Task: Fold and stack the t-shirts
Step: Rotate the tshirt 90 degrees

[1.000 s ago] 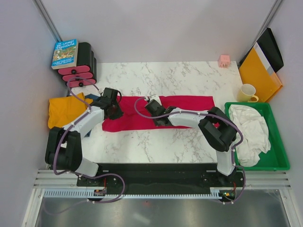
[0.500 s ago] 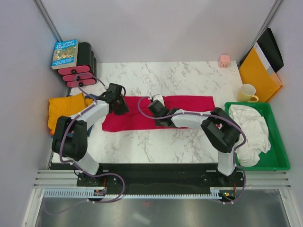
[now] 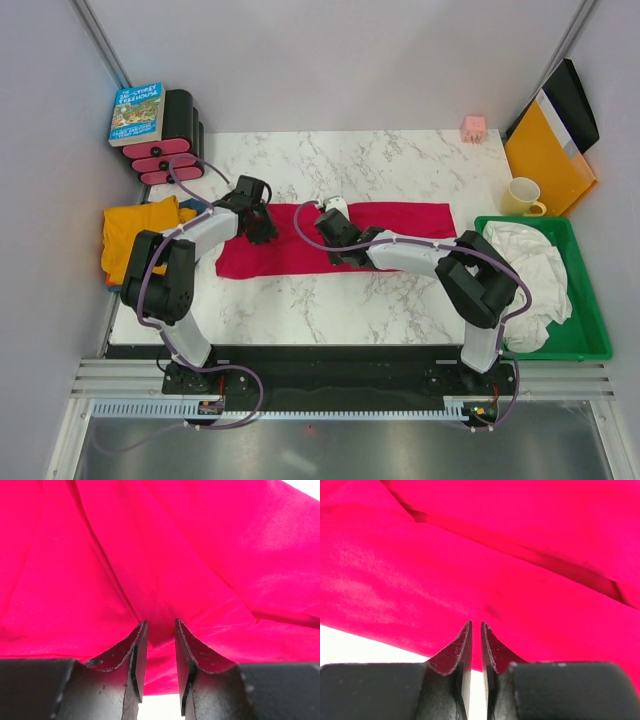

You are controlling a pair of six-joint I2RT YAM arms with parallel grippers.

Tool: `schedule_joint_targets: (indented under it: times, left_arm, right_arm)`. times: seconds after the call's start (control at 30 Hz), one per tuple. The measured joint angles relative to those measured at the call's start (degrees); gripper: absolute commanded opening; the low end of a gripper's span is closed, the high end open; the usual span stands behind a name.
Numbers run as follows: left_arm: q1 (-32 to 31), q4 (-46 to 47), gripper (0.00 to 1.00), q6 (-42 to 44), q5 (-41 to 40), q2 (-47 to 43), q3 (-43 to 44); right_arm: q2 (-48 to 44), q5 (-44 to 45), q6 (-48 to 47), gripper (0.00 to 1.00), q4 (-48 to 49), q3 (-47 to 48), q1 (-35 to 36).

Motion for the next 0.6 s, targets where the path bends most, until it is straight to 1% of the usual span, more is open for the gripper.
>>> schedule_joint_targets:
  times: [0.13,0.17,0.23,0.27,0.33,0.37,0.6]
  left_arm:
    - [-0.3,0.3,0.24,-0.2,0.2,0.1,0.0]
    - [-0.4,0.4,0.19,-0.3,0.2,0.1,0.0]
    - [-0.5,0.4,0.15,-0.4,0.2,0.1,0.0]
    - [-0.5,0.5,0.10,-0.5,0.2,0.1,0.0]
    - [-0.6,0.5,0.07,-0.5,0.2,0.1,0.0]
    - [-0.7,0.6,0.02,-0.5,0.2,0.1,0.0]
    - [-0.7,0.5,0.02,-0.4,0.0,0.1,0.2]
  right_arm:
    - [0.0,0.0,0.0,0.19,-0.3,-0.2,0.0]
    - [0.0,0.0,0.0,0.19,-0.3,-0.2,0.0]
    - [0.0,0.0,0.0,0.19,-0.4,-0.2,0.0]
    - [0.0,0.0,0.0,0.19,-0.4,-0.2,0.0]
    - [0.0,0.0,0.0,0.19,-0.4,-0.3,0.0]
    - [0.0,0.0,0.0,0.19,-0.4,-0.3,0.0]
    - [0.0,0.0,0.0,0.18,-0.4,-0.3,0.0]
